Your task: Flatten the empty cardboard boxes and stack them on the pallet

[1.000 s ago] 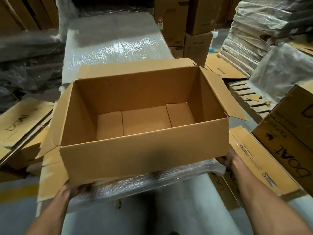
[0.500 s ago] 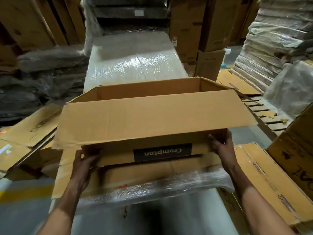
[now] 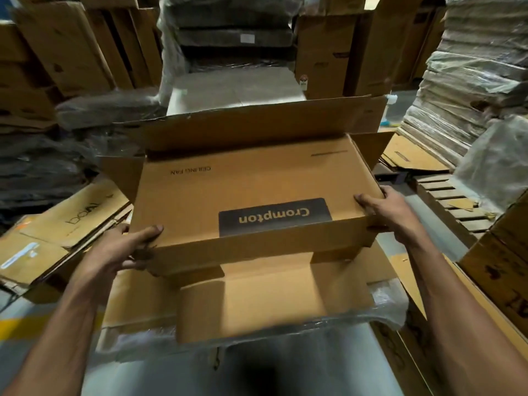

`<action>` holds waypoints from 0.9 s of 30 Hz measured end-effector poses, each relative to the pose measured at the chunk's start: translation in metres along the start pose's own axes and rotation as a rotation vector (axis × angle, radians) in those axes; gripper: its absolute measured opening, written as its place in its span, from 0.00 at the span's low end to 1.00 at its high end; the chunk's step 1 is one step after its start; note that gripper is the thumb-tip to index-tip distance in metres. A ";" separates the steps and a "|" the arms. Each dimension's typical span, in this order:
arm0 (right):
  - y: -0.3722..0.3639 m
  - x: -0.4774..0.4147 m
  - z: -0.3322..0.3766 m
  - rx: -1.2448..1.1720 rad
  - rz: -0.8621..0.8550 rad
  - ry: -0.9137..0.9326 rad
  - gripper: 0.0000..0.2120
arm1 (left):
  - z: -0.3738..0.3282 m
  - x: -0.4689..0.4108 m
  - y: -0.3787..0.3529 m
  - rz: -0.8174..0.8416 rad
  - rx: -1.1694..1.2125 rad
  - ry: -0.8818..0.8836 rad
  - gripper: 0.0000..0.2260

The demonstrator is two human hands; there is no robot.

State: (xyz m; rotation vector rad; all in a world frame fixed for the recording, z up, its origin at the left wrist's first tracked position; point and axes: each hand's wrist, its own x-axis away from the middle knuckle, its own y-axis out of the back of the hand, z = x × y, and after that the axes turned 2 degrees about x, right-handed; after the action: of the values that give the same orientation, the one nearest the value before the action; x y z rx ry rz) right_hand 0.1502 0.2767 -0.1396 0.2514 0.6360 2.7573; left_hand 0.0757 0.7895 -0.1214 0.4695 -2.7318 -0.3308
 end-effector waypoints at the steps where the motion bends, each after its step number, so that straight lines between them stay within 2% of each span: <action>1: 0.001 -0.001 0.004 0.044 0.003 -0.013 0.29 | 0.002 -0.002 0.002 0.017 -0.041 0.024 0.31; 4: 0.000 0.002 -0.001 0.099 -0.018 0.001 0.30 | 0.014 0.000 0.005 0.028 -0.143 0.053 0.31; 6: 0.000 0.012 -0.018 0.051 -0.071 0.067 0.28 | 0.029 0.006 0.004 0.045 -0.123 0.031 0.32; 9: -0.003 0.034 -0.055 -0.284 -0.184 0.138 0.19 | 0.058 0.017 -0.002 0.048 0.134 -0.049 0.39; 10: -0.006 0.042 -0.068 -0.403 -0.191 0.119 0.20 | 0.067 0.022 -0.005 0.058 0.230 -0.047 0.42; 12: -0.015 0.056 -0.089 -0.527 -0.142 0.061 0.33 | 0.088 0.028 -0.014 0.069 0.328 -0.043 0.48; 13: -0.021 0.060 -0.098 -0.537 -0.102 0.033 0.40 | 0.097 0.032 -0.019 0.078 0.328 -0.049 0.47; 15: -0.031 0.063 -0.110 -0.500 -0.008 0.006 0.46 | 0.115 0.035 -0.030 0.119 0.288 -0.021 0.45; 16: -0.036 0.063 -0.113 -0.466 0.051 -0.015 0.44 | 0.119 0.038 -0.037 0.129 0.258 -0.005 0.45; 19: -0.047 0.061 -0.118 -0.397 0.125 -0.055 0.27 | 0.123 0.034 -0.055 0.085 0.245 -0.010 0.41; 22: -0.050 0.056 -0.108 -0.399 0.053 -0.025 0.25 | 0.114 0.023 -0.066 -0.011 0.294 -0.053 0.34; 25: -0.044 0.051 -0.083 -0.399 -0.062 0.036 0.24 | 0.091 0.016 -0.063 -0.087 0.274 -0.122 0.41; 27: -0.035 0.041 -0.067 -0.306 -0.136 0.067 0.30 | 0.062 0.010 -0.056 -0.155 0.200 -0.166 0.46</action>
State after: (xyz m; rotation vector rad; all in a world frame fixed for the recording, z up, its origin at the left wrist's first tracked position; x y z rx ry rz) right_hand 0.1048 0.2932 -0.2105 0.0455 0.2302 2.6908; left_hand 0.0593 0.7451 -0.1912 0.7410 -2.9111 -0.1395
